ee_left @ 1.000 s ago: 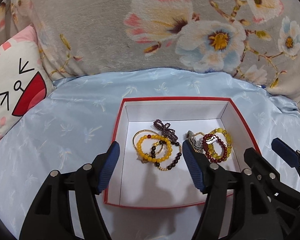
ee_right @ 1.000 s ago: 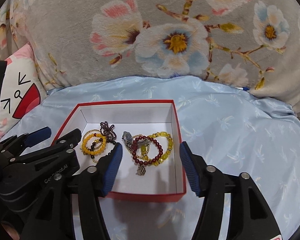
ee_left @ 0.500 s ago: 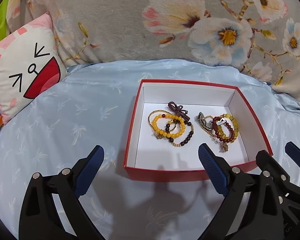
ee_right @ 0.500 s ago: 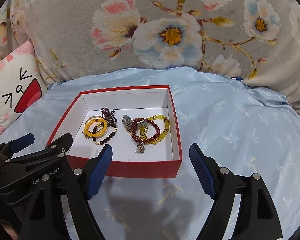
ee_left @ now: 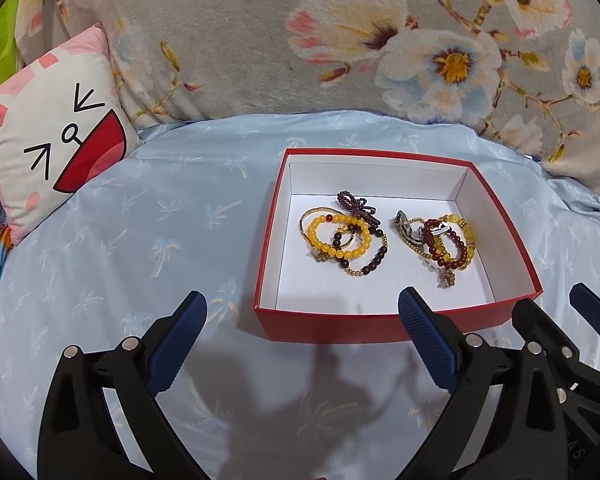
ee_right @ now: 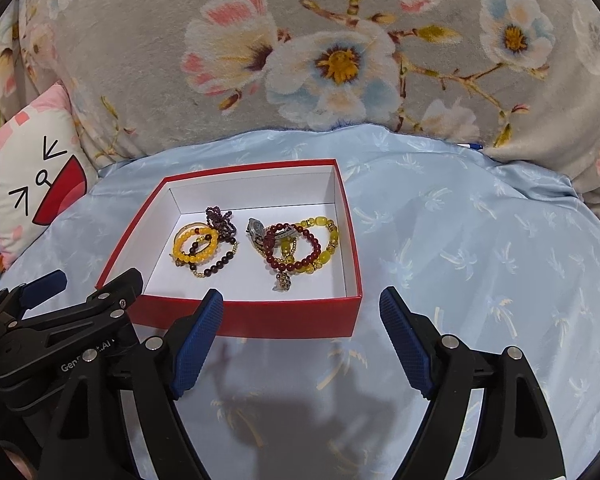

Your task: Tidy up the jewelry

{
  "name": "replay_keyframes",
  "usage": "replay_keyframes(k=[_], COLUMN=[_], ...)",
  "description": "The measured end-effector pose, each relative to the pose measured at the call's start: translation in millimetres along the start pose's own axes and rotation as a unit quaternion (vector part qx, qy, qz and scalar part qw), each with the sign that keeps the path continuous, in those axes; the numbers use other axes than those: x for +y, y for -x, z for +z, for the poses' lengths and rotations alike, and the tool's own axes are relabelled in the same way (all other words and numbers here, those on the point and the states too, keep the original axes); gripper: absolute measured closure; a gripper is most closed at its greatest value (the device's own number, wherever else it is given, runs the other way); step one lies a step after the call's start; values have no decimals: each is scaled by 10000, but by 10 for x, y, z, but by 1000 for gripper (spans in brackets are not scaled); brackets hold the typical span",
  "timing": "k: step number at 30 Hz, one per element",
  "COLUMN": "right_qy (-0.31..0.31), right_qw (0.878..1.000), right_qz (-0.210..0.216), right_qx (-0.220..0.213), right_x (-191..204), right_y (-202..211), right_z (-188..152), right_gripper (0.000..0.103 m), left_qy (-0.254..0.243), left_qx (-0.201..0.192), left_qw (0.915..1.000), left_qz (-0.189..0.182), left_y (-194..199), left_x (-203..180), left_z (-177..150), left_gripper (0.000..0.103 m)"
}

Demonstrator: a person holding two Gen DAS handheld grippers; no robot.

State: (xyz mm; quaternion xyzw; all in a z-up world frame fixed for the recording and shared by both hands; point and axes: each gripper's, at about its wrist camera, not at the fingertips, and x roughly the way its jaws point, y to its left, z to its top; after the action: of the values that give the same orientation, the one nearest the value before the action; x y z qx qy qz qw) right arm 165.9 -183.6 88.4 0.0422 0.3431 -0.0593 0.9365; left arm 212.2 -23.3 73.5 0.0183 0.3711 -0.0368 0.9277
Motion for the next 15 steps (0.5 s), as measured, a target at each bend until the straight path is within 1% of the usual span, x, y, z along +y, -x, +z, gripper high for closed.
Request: replay_keyframes(k=[15], right_qy=[-19], right_qw=[10000], right_qz=[-21], right_qx=[-28], right_x=[-31], right_y=[52], right_z=[-20], right_gripper=[26], left_qy=[1], left_qx=[-24], left_qw=[10000], left_qz=[67], left_y=[64], left_x=[-13], left_z=[-23], left_gripper=[11])
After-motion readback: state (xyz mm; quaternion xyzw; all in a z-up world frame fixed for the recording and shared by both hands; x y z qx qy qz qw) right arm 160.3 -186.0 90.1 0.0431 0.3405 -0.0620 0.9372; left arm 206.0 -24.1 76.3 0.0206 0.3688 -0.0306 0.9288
